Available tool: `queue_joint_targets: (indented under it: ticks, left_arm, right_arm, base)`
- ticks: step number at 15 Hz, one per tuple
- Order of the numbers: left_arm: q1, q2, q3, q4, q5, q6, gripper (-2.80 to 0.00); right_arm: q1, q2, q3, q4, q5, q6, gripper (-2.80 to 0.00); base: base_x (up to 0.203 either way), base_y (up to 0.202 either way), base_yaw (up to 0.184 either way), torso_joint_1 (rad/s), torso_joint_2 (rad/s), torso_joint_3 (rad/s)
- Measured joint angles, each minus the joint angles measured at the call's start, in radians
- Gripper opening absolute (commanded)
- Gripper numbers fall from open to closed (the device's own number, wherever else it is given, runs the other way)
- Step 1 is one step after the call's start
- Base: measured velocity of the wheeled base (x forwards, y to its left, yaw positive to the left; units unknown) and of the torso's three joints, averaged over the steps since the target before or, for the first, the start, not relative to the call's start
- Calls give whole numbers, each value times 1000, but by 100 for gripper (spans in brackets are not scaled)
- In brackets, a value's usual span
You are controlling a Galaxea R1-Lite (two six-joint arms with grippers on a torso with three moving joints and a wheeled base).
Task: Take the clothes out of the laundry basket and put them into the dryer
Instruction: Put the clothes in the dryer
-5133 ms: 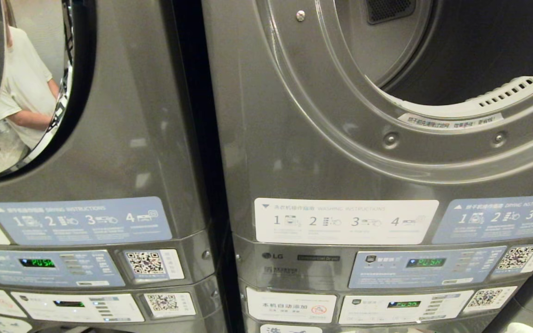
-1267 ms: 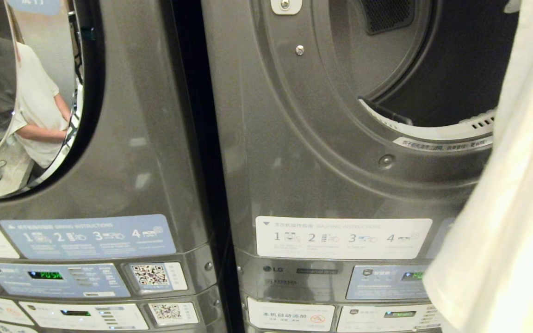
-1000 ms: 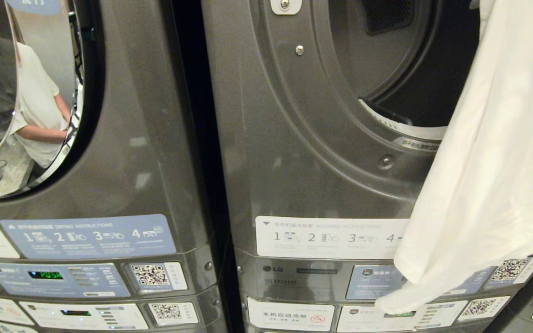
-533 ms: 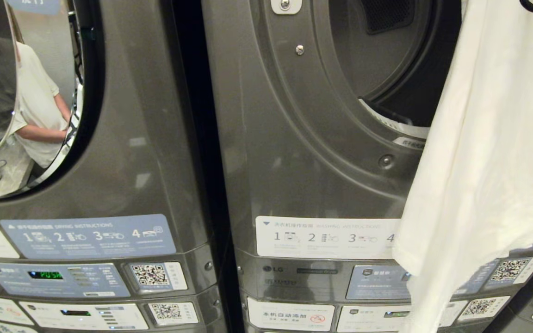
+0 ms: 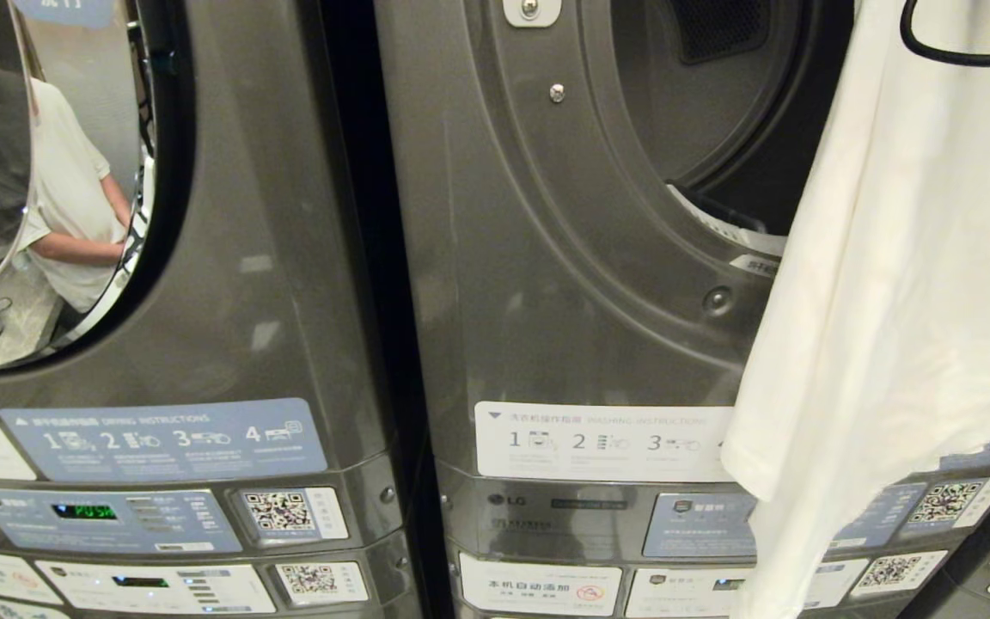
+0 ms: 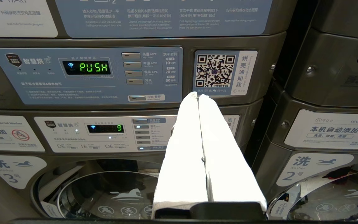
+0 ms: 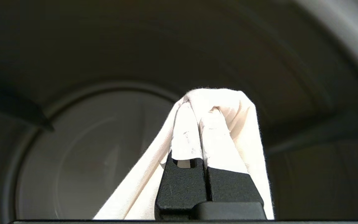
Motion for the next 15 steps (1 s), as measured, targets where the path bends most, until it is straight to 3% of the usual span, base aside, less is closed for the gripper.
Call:
queue_joint_targets:
  ticks: [4, 9, 12, 15]
  left_arm:
    - [0, 0, 0, 0, 0, -1, -280]
    - [0, 0, 0, 1, 0, -3, -280]
    - [0, 0, 0, 1, 0, -3, -280]
    - [0, 0, 0, 1, 0, -3, -280]
  right_arm:
    - [-1, 80, 0, -15, -135, 20, -280]
    - [-1, 170, -1, 32, -229, 92, -280]
    - [-2, 196, -1, 133, -238, 151, -280]
    - [-6, 221, -2, 133, -235, 154, -280]
  base:
    - [0, 0, 0, 0, 0, 0]
    - [0, 0, 0, 0, 0, 0]
    - [0, 0, 0, 0, 0, 0]
    - [0, 0, 0, 0, 0, 0]
